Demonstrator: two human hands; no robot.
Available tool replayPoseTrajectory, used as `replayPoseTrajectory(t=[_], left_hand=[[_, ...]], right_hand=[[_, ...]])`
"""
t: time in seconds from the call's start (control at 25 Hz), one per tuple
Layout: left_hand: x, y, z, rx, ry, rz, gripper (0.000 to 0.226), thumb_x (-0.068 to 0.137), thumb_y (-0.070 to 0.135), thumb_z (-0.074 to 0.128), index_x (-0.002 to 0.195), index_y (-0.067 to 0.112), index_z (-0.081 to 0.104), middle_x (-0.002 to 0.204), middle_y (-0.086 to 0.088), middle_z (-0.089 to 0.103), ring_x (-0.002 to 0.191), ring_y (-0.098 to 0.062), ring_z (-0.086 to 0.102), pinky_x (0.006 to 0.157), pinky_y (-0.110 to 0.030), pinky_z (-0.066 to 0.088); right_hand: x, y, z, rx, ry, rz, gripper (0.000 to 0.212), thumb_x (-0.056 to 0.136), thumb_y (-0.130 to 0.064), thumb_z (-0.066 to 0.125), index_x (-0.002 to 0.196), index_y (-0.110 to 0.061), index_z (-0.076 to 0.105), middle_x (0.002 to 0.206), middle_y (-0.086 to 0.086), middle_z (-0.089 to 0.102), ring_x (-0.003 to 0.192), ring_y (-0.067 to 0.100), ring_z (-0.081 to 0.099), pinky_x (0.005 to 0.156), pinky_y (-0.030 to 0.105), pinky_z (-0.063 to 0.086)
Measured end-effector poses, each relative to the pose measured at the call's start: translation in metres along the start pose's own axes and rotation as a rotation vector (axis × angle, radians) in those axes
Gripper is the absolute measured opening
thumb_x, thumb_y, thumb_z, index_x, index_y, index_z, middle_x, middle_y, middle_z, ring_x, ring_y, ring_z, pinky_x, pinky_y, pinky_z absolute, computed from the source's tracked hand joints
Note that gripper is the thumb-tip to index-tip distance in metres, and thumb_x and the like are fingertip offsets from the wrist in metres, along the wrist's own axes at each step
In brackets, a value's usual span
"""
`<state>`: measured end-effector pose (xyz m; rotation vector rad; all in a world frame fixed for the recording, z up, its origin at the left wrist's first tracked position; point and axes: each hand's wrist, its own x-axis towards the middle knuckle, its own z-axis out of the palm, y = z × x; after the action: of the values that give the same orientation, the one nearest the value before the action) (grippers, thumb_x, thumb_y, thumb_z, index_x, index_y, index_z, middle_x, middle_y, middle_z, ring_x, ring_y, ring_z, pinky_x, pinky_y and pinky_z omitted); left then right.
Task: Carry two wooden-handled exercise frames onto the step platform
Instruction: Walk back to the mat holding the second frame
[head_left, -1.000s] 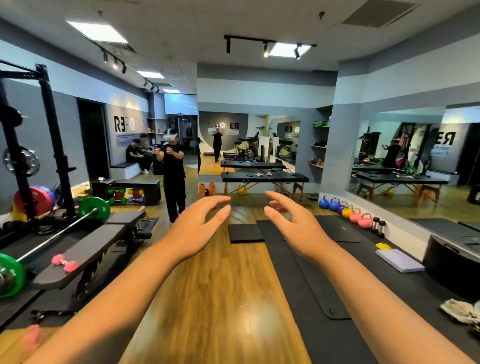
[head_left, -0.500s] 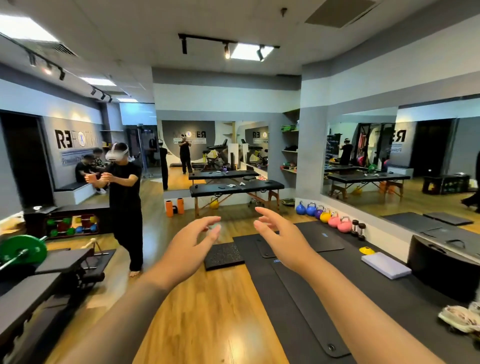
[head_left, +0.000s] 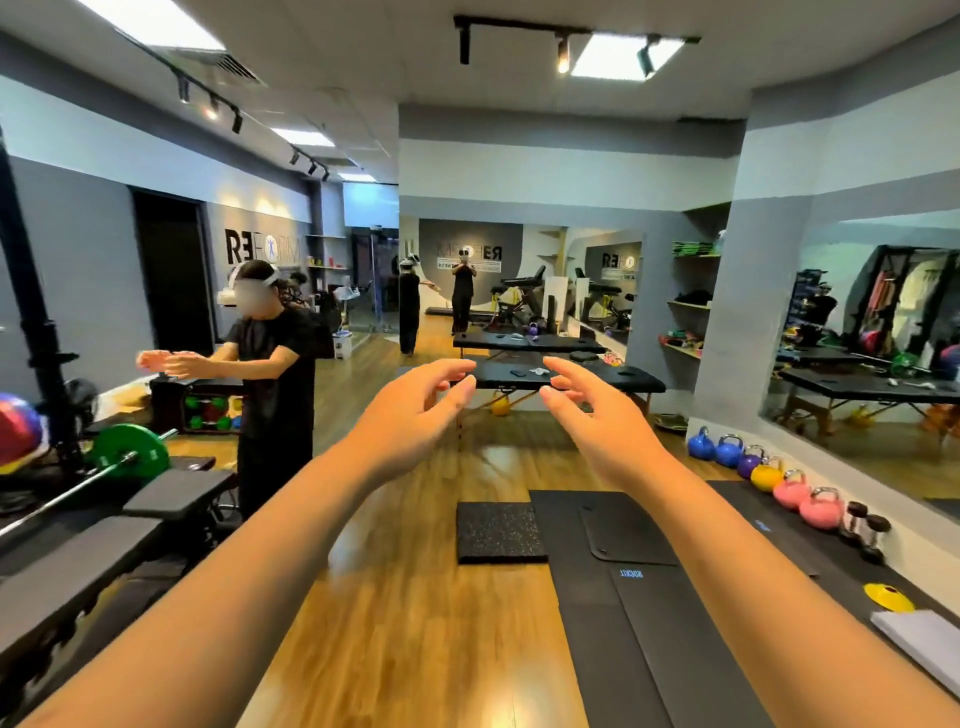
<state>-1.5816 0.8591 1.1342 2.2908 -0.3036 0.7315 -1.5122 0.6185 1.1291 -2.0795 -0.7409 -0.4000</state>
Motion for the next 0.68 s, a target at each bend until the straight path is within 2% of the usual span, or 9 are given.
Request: replayPoseTrajectory(t=[0.12,0.24,0.36,0.56,0.68], left_hand=[[0.063,-0.053,0.012,-0.005,0.053,-0.007,0.042,0.108,0.049,0.044,0.145,0.033,0.057,0.141,0.014,0.06,0.127,-0.004,0.055,0.106,-0.035,0.045],[0.132,-0.115,0.023,0.011,0.081,0.02,0.045,0.107,0.053,0.042,0.146,0.034,0.056,0.142,0.015,0.06,0.128,-0.003,0.055,0.106,-0.035,0.045],[0.219,-0.182,0.043,0.028,0.061,0.029,0.047,0.106,0.054,0.042,0.147,0.033,0.055,0.144,0.013,0.06,0.13,-0.008,0.055,0.106,-0.037,0.045],[0.35,-0.274,0.085,-0.013,0.01,0.013,0.044,0.107,0.048,0.045,0.147,0.033,0.056,0.141,0.015,0.06,0.126,-0.003,0.055,0.1,-0.025,0.041],[0.418,-0.327,0.116,-0.041,-0.017,0.0,0.042,0.107,0.046,0.047,0.146,0.033,0.056,0.138,0.016,0.061,0.125,-0.002,0.056,0.097,-0.02,0.04]], right_hand=[[0.07,0.047,0.013,-0.048,0.004,-0.071,0.06,0.096,-0.064,0.047,0.152,-0.046,0.043,0.147,-0.009,0.058,0.134,0.009,0.051,0.107,0.038,0.043],[0.15,0.091,0.029,-0.065,0.02,-0.091,0.063,0.093,-0.068,0.045,0.152,-0.047,0.043,0.145,-0.013,0.058,0.129,0.003,0.05,0.101,0.032,0.042],[0.237,0.142,0.051,0.004,0.047,-0.037,0.058,0.097,-0.064,0.048,0.153,-0.046,0.044,0.142,-0.012,0.059,0.128,0.007,0.054,0.101,0.033,0.043],[0.361,0.221,0.09,0.039,0.066,0.038,0.058,0.097,-0.063,0.05,0.152,-0.047,0.045,0.142,-0.014,0.057,0.132,0.008,0.052,0.106,0.036,0.043],[0.433,0.273,0.117,0.039,0.05,0.07,0.055,0.1,-0.06,0.052,0.152,-0.047,0.043,0.143,-0.014,0.056,0.133,0.007,0.05,0.104,0.032,0.042]])
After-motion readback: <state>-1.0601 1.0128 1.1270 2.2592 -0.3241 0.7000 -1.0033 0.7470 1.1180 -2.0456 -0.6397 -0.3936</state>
